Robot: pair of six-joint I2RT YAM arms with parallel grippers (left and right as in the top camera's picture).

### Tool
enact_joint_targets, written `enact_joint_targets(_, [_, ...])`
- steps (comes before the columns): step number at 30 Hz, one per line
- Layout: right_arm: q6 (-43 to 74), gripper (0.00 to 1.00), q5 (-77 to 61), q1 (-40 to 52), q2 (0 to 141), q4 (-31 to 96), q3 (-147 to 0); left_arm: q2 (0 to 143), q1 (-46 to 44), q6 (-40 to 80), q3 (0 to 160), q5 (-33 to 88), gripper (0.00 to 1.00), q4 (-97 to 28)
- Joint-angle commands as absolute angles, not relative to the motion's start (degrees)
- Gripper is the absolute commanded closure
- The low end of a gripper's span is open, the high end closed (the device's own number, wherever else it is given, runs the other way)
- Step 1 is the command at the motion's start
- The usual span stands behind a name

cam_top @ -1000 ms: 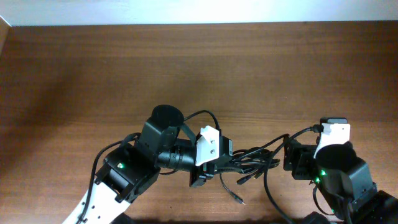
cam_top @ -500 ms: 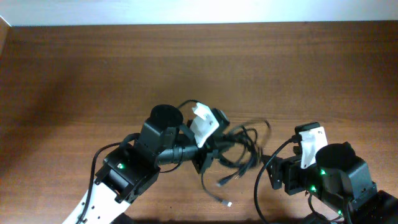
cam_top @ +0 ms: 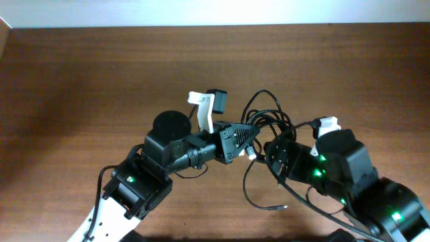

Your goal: Untangle cables

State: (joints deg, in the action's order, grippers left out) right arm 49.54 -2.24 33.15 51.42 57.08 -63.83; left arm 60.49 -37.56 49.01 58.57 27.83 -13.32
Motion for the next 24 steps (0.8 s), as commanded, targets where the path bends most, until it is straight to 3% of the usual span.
enact_joint_targets(1, [50.0,0.16,0.47,32.97,53.65,57.08,-63.96,59.53,-37.76,49.47,59.2,32.77,1.0,-10.94])
enact_joint_targets(2, [50.0,0.32,2.09,32.97,53.69,57.89,-63.96,59.53,-37.71,49.47,59.2,32.84,1.0,-10.92])
enact_joint_targets(3, [50.02,0.72,4.25,32.97,53.65,59.37,-63.96,59.35,-37.71,50.13,59.2,32.88,1.0,-9.98])
enact_joint_targets(5, [50.0,0.96,5.23,32.93,53.6,60.95,-63.96,59.05,-37.69,50.11,59.2,32.14,1.0,-8.78])
enact_joint_targets(9, [49.98,0.96,6.28,32.93,51.24,61.34,-63.96,59.11,-32.75,50.06,59.2,29.98,1.0,-15.73])
enact_joint_targets(10, [50.0,0.96,7.49,32.93,50.09,61.91,-63.96,59.11,-30.55,50.04,59.2,30.06,0.77,-18.68])
enact_joint_targets(11, [50.0,0.96,9.28,32.93,48.77,62.81,-63.96,59.11,-29.43,48.16,59.2,30.98,0.45,-20.21])
enact_joint_targets(12, [49.98,0.96,11.51,32.93,47.42,63.72,-63.96,59.11,-28.97,36.53,59.2,36.95,0.01,-20.25])
enact_joint_targets(14, [49.98,0.96,12.71,32.93,46.13,63.66,-63.96,59.11,-28.97,19.44,59.2,50.15,0.01,-20.32])
enact_joint_targets(16, [49.78,0.96,12.47,32.93,46.15,63.7,-63.96,59.11,-28.99,12.29,59.2,56.27,0.01,-20.78])
enact_joint_targets(24, [41.52,0.96,6.46,32.99,46.15,62.54,-63.96,59.18,-34.04,6.13,59.18,49.21,0.01,-21.5])
